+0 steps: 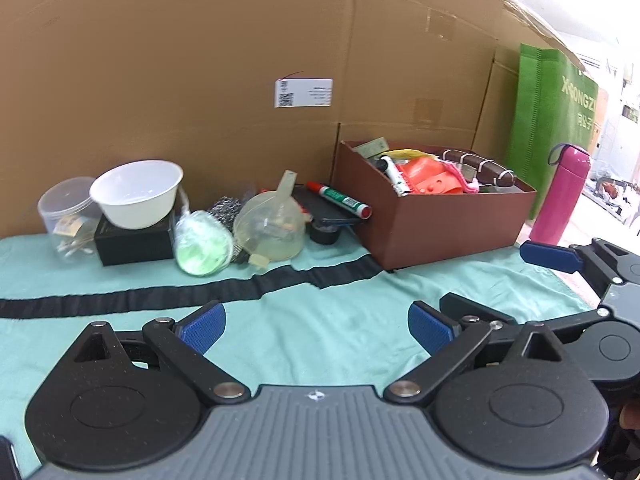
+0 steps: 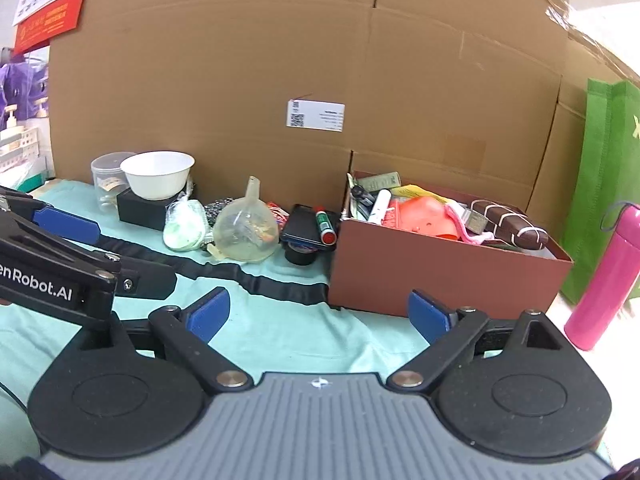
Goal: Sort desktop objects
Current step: 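Withdraw both tools from the brown box back over the table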
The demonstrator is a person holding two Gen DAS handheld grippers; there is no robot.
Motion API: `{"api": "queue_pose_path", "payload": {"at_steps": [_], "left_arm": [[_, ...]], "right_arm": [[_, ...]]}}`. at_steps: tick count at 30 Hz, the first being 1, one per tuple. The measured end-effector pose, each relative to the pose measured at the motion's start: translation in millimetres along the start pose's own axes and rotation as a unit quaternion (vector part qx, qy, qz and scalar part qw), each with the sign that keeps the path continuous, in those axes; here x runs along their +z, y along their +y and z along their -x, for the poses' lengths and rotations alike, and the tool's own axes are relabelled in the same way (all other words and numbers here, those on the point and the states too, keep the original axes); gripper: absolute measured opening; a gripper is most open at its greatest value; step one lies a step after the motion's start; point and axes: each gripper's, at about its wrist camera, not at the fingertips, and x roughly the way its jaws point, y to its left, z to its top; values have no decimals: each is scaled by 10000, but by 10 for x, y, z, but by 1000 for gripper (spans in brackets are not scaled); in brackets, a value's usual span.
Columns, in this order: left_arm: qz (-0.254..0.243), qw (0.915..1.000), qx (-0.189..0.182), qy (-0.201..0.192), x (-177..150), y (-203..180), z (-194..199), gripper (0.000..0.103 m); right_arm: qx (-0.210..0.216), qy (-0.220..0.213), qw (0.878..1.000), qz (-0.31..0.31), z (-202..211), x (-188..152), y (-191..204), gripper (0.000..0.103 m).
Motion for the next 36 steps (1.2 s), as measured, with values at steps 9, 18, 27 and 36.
{"api": "queue_pose_path", "payload": {"at_steps": [9,18,27,36], "left_arm": [[162,9997,178,-2,-58,179,58,100],[251,9992,316,2,-122,382,37,100],[537,9974,451,169,-55,711,-174,100],[704,9971,191,200,129,905,-464,98]], "right_arm": [[161,6,9998,136,18,28,172,94],[250,222,9993,188,-114,-19,302,94],[432,507,9972,339,-410,-11,496,94],[637,714,9945,434,-751,58,646,94]]}}
